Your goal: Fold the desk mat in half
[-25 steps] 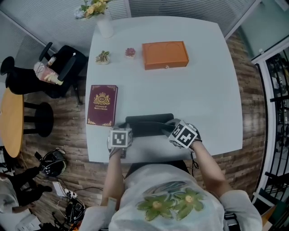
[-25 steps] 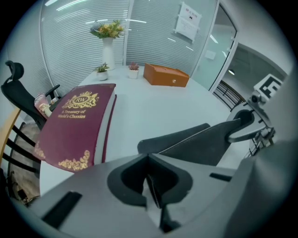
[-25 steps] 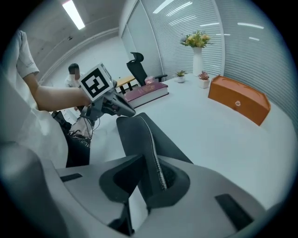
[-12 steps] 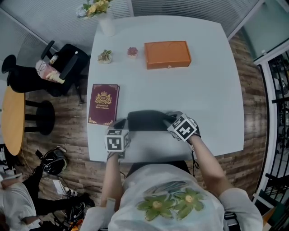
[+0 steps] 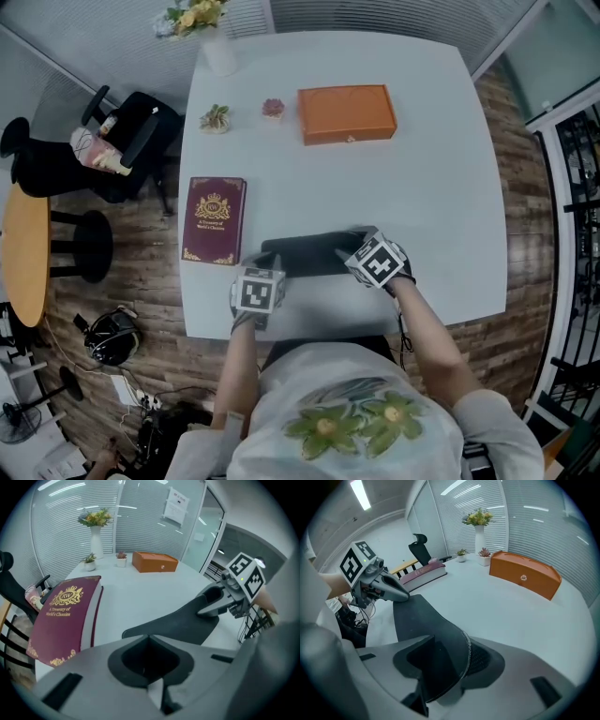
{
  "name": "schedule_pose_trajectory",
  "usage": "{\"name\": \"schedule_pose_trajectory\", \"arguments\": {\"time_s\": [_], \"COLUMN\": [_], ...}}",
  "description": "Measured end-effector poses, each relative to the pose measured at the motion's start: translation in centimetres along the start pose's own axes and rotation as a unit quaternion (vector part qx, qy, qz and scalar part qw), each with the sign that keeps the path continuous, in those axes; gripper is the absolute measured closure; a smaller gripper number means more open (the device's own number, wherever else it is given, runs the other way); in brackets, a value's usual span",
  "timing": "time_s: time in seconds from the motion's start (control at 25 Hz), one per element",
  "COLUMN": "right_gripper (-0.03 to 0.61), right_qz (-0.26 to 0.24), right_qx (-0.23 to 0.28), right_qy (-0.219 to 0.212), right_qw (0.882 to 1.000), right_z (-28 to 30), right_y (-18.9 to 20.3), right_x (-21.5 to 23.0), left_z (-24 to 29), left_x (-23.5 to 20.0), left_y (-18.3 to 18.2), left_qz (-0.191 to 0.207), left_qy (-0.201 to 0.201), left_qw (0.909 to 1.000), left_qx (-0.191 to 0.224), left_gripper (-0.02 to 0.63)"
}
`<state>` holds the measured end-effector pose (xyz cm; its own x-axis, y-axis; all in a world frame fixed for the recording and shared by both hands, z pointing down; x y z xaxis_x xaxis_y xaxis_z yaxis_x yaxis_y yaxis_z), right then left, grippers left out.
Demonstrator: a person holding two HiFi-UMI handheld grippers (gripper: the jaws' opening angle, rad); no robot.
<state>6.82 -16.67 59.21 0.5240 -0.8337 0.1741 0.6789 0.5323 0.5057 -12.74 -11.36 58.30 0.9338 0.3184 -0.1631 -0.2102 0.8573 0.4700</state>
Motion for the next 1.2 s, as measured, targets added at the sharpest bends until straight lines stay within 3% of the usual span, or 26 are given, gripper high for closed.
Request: {"name": "schedule_pose_trajectory", "arguments": {"time_s": [0.24, 0.48, 0.8, 0.96, 1.2], "right_gripper": [0.377, 0.377, 0.408, 0.422, 0.422], "right_qz": [0.049, 0.113, 0.108, 0.098, 0.087], "right_qx": [0.033, 0.047, 0.047, 0.048, 0.032], "right_qy": [0.058, 0.152, 0.124, 0.085, 0.085], "right_qw": [0.997, 0.981, 0.985, 0.990, 0.992], "right_z": [-1.5, -3.3, -4.8, -5.7, -4.7], "right_y": [0.4, 1.5, 1.4, 1.4, 2.3], "right_x": [0.8, 2.1, -0.3, -2.8, -4.0], "left_z": [0.4, 0.7, 0.1, 0.0, -0.8], "left_x": [0.0, -0.1, 0.1, 0.2, 0.3], "left_y": [-0.1, 0.0, -0.3, 0.1, -0.1], "left_qz": [0.010, 0.014, 0.014, 0.013, 0.008], "left_qy": [-0.003, -0.004, 0.000, -0.002, -0.002], "left_qw": [0.9999, 0.9999, 0.9999, 0.9999, 0.9999], "left_qx": [0.003, 0.003, 0.002, -0.004, 0.006], "left_gripper": [0.609, 0.609, 0.609, 0.609, 0.609]}}
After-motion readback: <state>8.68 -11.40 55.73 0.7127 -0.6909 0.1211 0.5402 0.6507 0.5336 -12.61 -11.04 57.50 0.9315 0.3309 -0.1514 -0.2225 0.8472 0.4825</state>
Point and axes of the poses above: the fingertips, and each gripper's own axes: z forward along the fingers, x to its right, y out of its underside, the point moved 6 cm from there along -z, backward along the fingers
